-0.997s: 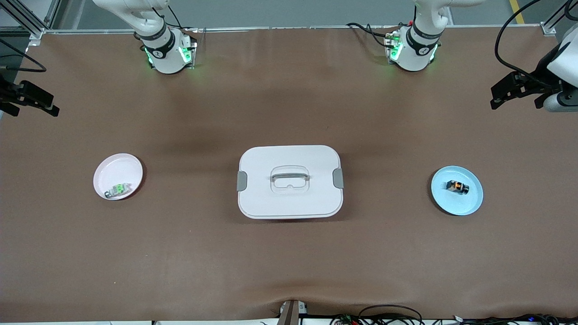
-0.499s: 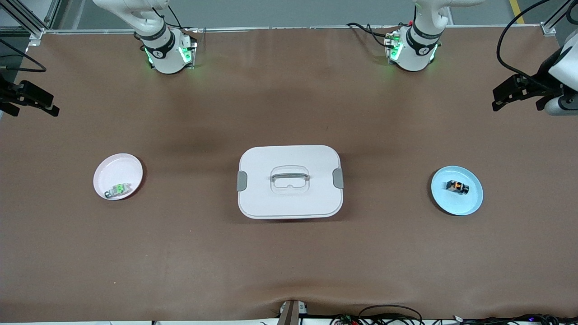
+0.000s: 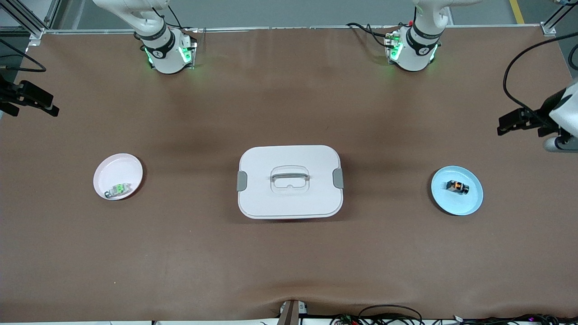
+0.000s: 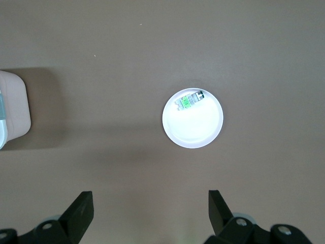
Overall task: Transfer orange switch to right arm and place
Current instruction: 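Move the left gripper down over the black-orange switch on the blue plate, then close the left gripper on the black-orange switch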
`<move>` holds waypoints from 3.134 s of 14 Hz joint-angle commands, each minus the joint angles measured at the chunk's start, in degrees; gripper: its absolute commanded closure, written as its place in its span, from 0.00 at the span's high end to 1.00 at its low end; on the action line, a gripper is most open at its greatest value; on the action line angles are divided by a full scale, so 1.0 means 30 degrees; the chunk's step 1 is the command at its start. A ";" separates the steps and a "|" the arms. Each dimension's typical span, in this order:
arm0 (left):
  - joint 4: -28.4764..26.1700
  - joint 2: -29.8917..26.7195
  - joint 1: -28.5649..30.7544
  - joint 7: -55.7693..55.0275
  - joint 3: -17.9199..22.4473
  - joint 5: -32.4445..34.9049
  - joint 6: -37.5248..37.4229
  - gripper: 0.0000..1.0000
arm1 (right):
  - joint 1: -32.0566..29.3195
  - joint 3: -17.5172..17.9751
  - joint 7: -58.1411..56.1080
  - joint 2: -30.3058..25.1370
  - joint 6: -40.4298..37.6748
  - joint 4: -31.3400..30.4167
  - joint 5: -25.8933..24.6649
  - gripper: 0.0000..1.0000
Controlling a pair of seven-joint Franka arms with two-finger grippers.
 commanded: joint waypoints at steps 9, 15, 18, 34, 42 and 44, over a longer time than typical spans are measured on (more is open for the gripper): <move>-0.6407 0.0911 0.0603 0.6763 0.0051 -0.0253 0.9423 1.00 | -0.0323 0.0235 -0.0076 0.0164 -0.0171 0.0419 -0.0162 1.00; -0.7026 0.2697 0.1189 1.0250 0.0022 -0.0253 1.1508 1.00 | -0.0294 0.0235 -0.0076 0.0164 -0.0171 0.0419 -0.0162 1.00; -0.7084 0.3430 0.1160 1.0428 0.0022 -0.0224 1.2209 1.00 | -0.0323 0.0235 -0.0076 0.0164 -0.0200 0.0419 -0.0162 1.00; -0.7993 0.6361 0.2067 1.2568 -0.0096 -0.0689 1.6460 1.00 | -0.0264 0.0235 -0.0076 0.0164 -0.0171 0.0419 -0.0162 1.00; -0.8667 0.7123 0.2273 1.1898 -0.0066 -0.2773 1.7779 1.00 | -0.0235 0.0235 -0.0076 0.0164 -0.0171 0.0419 -0.0162 1.00; -0.8725 0.7153 0.2215 1.0903 -0.0037 -0.2773 1.7779 1.00 | -0.0235 0.0235 -0.0076 0.0164 -0.0171 0.0419 -0.0162 1.00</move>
